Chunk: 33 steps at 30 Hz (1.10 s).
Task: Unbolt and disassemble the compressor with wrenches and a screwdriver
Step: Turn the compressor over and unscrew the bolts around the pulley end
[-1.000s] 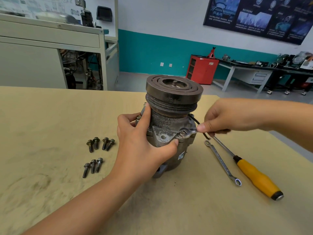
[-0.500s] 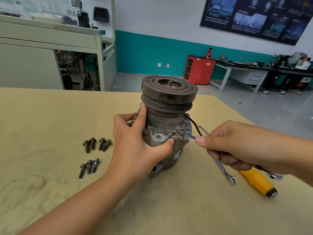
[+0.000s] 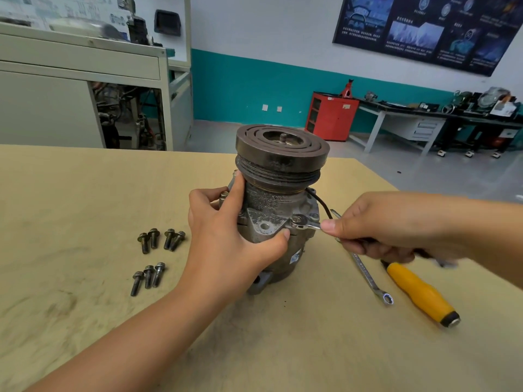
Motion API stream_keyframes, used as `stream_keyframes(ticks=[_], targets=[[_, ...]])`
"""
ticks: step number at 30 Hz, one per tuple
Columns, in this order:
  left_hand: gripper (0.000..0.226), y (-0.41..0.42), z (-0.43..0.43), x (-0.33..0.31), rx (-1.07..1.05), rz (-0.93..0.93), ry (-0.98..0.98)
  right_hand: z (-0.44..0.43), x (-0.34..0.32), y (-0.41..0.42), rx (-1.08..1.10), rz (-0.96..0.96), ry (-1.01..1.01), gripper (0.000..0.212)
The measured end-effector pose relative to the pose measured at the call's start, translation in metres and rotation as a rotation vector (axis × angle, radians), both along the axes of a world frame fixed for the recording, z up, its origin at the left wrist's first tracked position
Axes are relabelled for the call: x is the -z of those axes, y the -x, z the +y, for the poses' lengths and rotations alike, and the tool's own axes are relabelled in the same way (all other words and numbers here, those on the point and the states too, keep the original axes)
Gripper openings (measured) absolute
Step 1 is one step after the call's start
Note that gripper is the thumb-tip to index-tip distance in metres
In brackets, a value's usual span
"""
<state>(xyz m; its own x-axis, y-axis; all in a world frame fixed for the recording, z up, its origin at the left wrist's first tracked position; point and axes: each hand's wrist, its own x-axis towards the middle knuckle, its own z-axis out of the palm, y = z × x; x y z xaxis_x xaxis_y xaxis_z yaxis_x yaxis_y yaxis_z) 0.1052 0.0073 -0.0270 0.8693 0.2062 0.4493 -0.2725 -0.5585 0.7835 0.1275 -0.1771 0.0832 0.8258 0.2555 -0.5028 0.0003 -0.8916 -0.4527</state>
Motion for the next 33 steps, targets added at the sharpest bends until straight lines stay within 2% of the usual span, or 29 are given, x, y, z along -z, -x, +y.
stream_keyframes(ticks=[3,6,8,9,10,13,14,16,19,23,27,33], targets=[[0.094,0.001,0.000,-0.001,-0.002,0.000,0.004,0.009,-0.017,-0.014,-0.127,-0.168,0.280,0.053],[0.095,0.004,-0.001,-0.004,0.018,0.031,0.004,0.017,-0.034,-0.018,-0.302,-0.505,0.592,0.059],[0.106,0.010,-0.001,-0.008,-0.013,0.050,0.019,0.015,-0.048,-0.015,-0.376,-0.747,0.697,0.057],[0.106,0.013,0.000,-0.012,-0.052,0.006,0.035,0.013,-0.056,-0.013,-0.400,-0.828,0.713,0.052],[0.095,0.015,0.002,-0.019,-0.099,-0.089,0.044,0.011,-0.063,-0.010,-0.417,-0.865,0.725,0.047],[0.038,0.020,0.011,-0.048,-0.164,-0.429,-0.029,0.014,-0.072,-0.003,-0.496,-0.919,0.798,0.032],[0.024,0.019,0.012,-0.058,-0.141,-0.477,-0.090,0.017,-0.071,-0.003,-0.532,-0.941,0.835,0.028],[0.011,0.016,0.010,-0.077,-0.038,-0.427,-0.218,0.024,-0.067,-0.003,-0.581,-0.965,0.905,0.024],[0.018,0.008,0.003,-0.094,0.101,-0.245,-0.380,0.032,-0.066,-0.002,-0.578,-0.968,0.946,0.026],[0.011,0.001,0.001,-0.104,0.215,-0.176,-0.481,0.037,-0.063,-0.005,-0.641,-1.023,0.983,0.027],[0.014,-0.001,-0.001,-0.103,0.241,-0.163,-0.547,0.038,-0.061,-0.009,-0.687,-1.032,1.005,0.031],[0.015,-0.003,-0.008,-0.095,0.150,-0.292,-0.581,0.034,-0.060,-0.018,-0.756,-1.055,0.954,0.025]])
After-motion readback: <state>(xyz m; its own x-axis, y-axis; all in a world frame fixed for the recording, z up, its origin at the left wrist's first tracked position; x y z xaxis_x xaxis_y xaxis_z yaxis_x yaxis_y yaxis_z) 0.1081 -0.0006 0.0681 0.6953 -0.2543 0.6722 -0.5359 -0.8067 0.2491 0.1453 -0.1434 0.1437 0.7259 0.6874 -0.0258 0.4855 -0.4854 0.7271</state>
